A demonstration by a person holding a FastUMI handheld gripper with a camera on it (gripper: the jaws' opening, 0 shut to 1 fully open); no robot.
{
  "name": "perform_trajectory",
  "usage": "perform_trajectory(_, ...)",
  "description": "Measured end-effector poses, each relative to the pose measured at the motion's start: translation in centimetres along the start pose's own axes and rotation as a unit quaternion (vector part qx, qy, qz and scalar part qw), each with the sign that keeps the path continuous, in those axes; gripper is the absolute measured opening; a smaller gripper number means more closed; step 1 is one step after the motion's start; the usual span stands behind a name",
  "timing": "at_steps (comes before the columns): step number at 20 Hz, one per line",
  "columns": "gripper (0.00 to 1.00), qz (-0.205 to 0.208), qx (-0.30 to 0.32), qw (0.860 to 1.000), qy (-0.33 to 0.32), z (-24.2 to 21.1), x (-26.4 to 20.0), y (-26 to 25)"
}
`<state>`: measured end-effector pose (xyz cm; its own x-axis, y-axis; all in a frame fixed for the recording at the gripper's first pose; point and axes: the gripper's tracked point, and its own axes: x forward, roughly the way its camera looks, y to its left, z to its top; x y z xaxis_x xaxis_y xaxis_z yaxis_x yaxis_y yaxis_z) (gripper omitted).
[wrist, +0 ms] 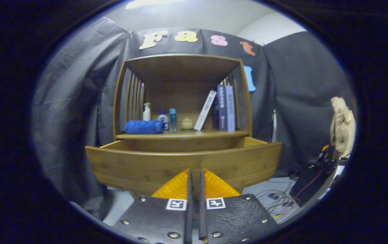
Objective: Pull open the drawer, take out the items inside it, and place them on the countertop above the cabinet.
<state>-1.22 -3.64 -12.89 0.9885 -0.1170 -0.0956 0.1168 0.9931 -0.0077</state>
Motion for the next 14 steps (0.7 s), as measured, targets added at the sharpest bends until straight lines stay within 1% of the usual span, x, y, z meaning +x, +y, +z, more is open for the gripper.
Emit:
perform_trajectory(1, 0.13, 0.003, 0.002, 1.000, 0.019, -1.4, 0.4, 0.0)
perform_trajectory(2, 0.26, 0.001, -0.005, 0.999, 0.034, -2.5, 0.7, -0.2)
perform_trajectory(3, 0.34, 0.001, -0.013, 0.999, 0.040, -3.2, 1.0, -0.2)
perform_trajectory(7, 0.63, 0.000, -0.026, 0.999, 0.034, -3.9, 2.6, -0.1)
perform_trajectory(9, 0.78, 0.005, -0.035, 0.998, 0.047, -5.1, 3.8, 0.3)
perform_trajectory(11, 0.78, 0.021, -0.040, 0.997, 0.062, -6.2, 5.5, 1.2)
perform_trajectory(12, 0.66, 0.012, -0.049, 0.997, 0.065, -5.7, 4.0, 0.7)
perform_trajectory(13, 0.53, 0.009, -0.044, 0.997, 0.062, -5.4, 5.3, 0.7)
perform_trajectory(14, 0.41, 0.011, -0.041, 0.997, 0.065, -6.0, 5.1, 0.8)
